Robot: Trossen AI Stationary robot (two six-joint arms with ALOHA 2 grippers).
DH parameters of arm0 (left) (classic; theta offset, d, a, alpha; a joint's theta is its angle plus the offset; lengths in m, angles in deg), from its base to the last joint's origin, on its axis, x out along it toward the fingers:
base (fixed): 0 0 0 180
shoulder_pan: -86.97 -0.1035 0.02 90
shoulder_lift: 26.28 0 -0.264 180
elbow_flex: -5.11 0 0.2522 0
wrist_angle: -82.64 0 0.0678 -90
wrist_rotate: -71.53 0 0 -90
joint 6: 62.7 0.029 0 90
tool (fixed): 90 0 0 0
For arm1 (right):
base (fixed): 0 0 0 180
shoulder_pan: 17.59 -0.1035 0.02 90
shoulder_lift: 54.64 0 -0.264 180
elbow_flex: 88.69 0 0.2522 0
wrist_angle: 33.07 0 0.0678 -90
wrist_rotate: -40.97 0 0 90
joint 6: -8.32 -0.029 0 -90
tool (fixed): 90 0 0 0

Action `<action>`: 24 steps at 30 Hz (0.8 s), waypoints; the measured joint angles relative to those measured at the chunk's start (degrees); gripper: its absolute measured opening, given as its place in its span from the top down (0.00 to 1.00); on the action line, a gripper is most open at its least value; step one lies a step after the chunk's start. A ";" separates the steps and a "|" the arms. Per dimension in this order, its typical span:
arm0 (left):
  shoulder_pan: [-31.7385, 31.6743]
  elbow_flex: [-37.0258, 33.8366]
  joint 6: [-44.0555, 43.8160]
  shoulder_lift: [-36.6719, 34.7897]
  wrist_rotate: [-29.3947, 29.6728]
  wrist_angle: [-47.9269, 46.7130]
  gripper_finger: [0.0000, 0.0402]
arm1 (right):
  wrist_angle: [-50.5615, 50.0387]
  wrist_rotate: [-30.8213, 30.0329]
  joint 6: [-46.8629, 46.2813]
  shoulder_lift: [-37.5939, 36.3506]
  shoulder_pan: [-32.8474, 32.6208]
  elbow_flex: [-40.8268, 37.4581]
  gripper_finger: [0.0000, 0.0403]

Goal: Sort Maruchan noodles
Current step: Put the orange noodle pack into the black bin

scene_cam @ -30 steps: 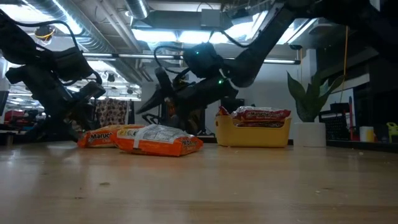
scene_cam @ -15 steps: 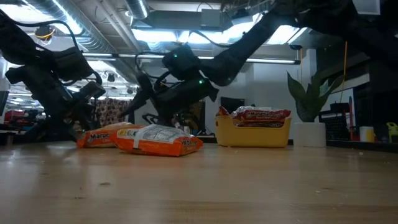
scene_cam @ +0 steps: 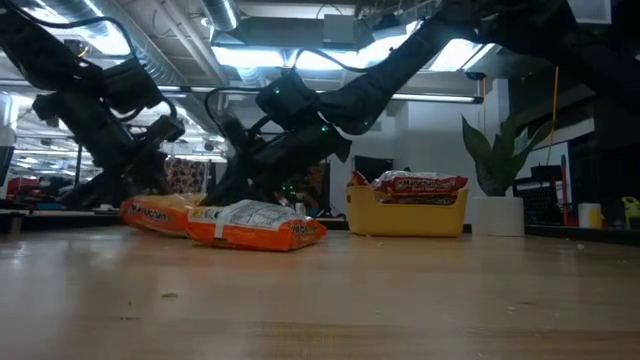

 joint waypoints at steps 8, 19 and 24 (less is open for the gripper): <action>-0.13 4.01 -0.02 -0.17 -5.36 0.24 0.69 | -1.58 0.35 -0.27 -2.44 -0.08 -0.10 0.99; -0.04 17.80 5.83 -0.92 -11.37 -12.60 0.69 | -0.64 0.38 -0.05 -7.33 -2.15 0.08 1.00; -0.26 27.33 14.59 -1.13 -13.00 -27.00 0.69 | -0.25 -1.74 0.03 -9.39 -4.79 0.21 1.00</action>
